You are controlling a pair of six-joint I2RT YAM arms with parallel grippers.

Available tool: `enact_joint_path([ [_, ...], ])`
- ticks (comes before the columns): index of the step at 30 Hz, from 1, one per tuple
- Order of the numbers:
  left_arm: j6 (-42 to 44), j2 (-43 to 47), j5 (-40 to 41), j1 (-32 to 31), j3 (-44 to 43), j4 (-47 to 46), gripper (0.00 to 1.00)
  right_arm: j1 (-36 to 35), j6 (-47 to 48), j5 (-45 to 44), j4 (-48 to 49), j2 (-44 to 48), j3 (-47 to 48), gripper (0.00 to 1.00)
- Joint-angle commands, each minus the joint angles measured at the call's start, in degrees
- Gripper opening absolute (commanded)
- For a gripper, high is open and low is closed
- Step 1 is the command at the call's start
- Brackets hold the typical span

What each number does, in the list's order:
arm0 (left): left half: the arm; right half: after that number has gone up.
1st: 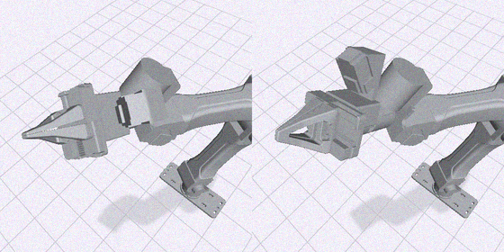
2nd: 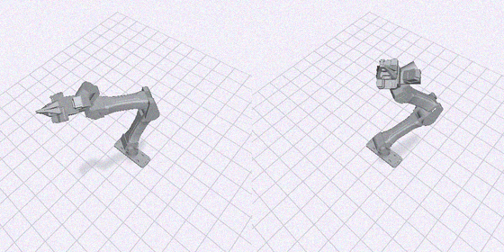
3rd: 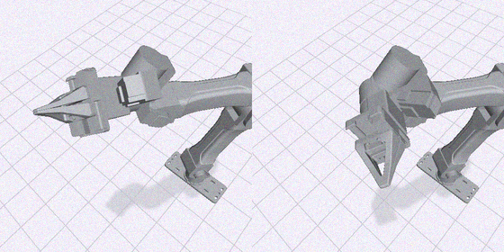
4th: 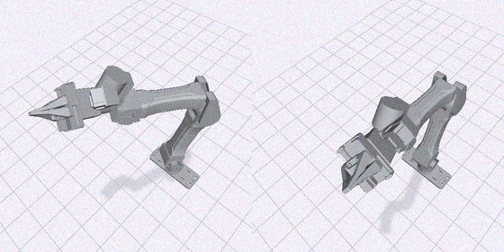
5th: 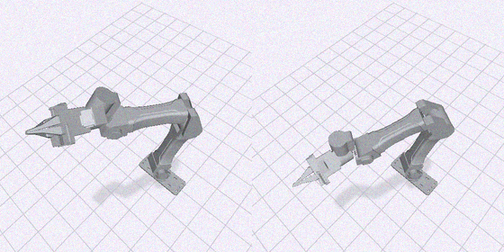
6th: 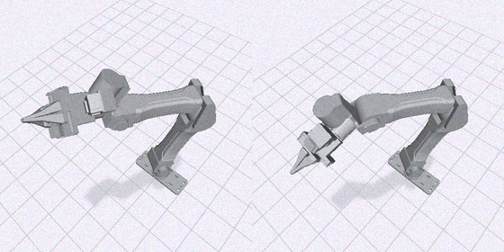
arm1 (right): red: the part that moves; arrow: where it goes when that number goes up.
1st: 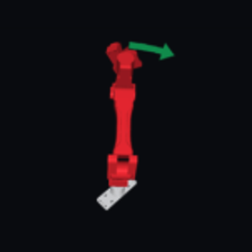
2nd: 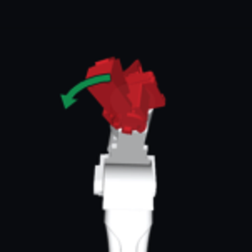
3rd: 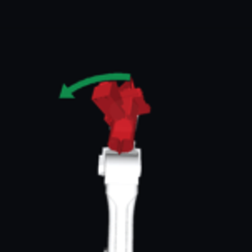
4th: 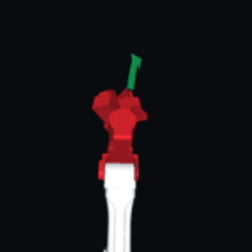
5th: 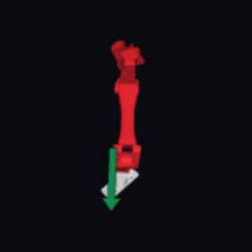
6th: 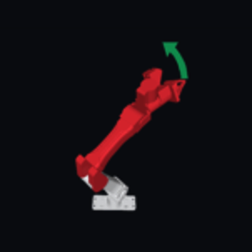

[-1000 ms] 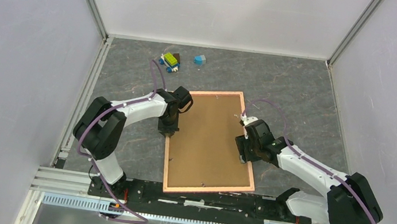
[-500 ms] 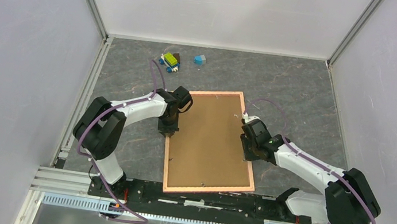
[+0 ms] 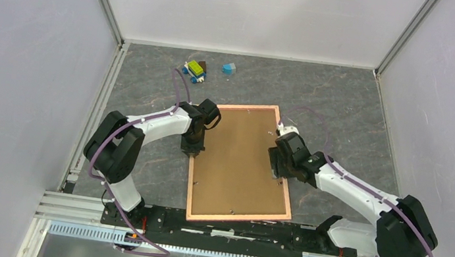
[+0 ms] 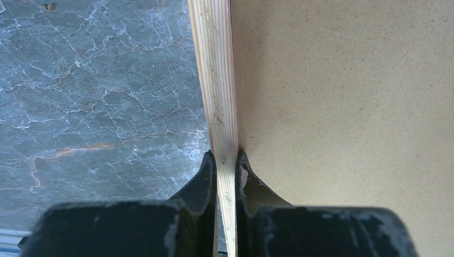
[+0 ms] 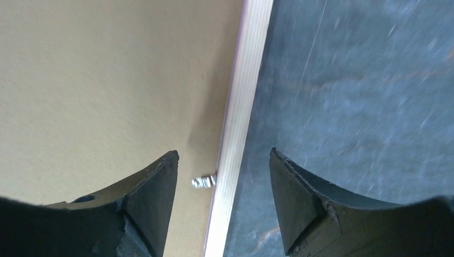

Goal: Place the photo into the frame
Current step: Install the photo frame at the center of the board.

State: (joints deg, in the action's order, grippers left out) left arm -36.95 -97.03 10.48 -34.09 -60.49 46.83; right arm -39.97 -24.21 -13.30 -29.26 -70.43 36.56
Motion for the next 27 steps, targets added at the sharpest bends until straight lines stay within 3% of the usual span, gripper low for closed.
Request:
enact_joint_path([
  [1, 6.55, -0.67, 4.20, 0.05, 0.15, 0.00, 0.02, 1.75, 5.92, -3.82, 7.70, -1.19, 7.13, 0.71],
  [7, 7.63, -0.35, 3.34, -0.03, 0.20, -0.07, 0.02, 4.98, 9.74, -4.04, 9.72, -14.89, 17.41, 0.73],
  [12, 7.77, -0.22, 3.17, -0.11, 0.20, -0.08, 0.02, 7.42, 11.91, -3.62, 11.19, -22.87, 23.02, 0.70],
  [27, 7.78, -0.55, 2.71, -0.11, 0.22, -0.52, 0.02, 10.22, 12.82, -2.04, 14.40, -32.51, 26.87, 0.63],
])
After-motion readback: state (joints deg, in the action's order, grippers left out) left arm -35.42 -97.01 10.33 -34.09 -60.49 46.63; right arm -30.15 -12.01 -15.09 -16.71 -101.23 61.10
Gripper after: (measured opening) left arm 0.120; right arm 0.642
